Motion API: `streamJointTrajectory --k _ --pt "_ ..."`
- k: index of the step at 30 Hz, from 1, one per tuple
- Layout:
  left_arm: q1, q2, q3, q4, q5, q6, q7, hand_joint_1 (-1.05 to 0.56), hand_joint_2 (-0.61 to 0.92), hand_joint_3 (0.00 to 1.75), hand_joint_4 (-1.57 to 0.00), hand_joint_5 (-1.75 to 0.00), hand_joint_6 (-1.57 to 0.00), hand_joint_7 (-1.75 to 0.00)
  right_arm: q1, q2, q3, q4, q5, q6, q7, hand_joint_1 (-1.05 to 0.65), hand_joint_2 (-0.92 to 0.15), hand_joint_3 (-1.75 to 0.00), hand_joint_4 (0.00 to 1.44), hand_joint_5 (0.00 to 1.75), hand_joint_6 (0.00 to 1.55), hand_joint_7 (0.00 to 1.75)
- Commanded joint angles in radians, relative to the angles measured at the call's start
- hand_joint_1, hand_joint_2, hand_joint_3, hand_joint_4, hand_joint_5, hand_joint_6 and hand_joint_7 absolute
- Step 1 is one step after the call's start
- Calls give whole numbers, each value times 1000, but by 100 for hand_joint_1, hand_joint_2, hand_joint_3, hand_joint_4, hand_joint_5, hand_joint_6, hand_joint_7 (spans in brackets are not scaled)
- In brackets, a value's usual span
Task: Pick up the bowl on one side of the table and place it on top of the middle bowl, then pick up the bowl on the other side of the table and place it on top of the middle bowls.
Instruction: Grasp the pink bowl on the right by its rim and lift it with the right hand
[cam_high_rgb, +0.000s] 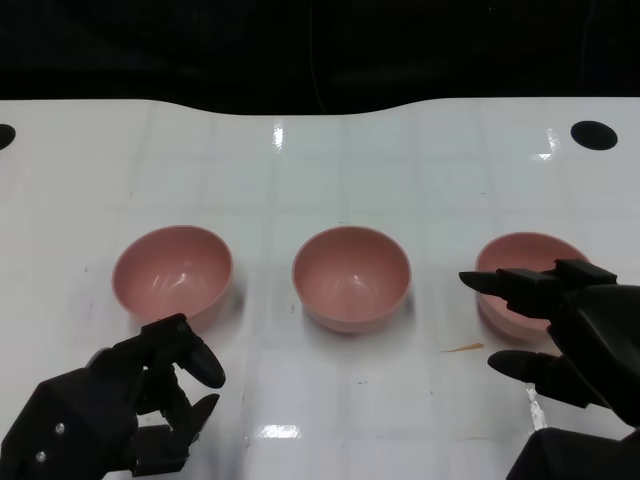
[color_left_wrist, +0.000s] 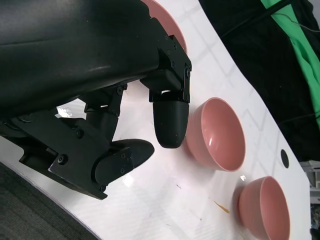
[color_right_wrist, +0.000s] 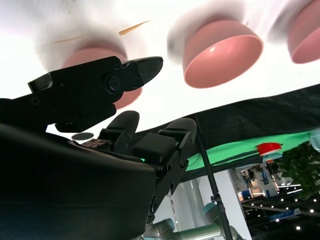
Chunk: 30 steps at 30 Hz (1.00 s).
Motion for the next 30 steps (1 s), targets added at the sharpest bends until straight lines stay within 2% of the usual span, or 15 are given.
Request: streamJointTrajectory --k 1,4,9,15,23,30 --pt "11 14 3 -19 9 10 10 -23 79 74 -71 -175 -61 -155 -6 -11 3 2 -6 12 2 -42 -89 0 33 56 53 8" --pt "12 19 -3 -18 11 11 -2 -23 79 73 -71 -175 -61 -155 -17 -13 7 22 -34 22 -11 -42 -89 0 33 56 54 8" --pt "18 34 -17 -29 14 35 -17 -21 73 80 -75 -175 -71 -149 -53 -21 14 68 -111 58 -30 -44 -88 0 26 54 47 3" --pt "22 50 -25 -35 17 10 -20 -16 65 97 -76 -175 -68 -156 -79 -32 27 85 -155 125 16 -50 -89 0 18 52 39 0" --pt "21 69 -32 -34 35 -8 -16 -16 61 103 -74 -175 -66 -160 -103 -38 54 119 -198 187 37 -56 -88 0 14 48 31 0" --pt "19 68 -36 -31 30 -22 -14 -16 58 108 -78 -175 -66 -161 -151 -64 90 197 -219 210 78 -60 -87 0 12 45 29 0"
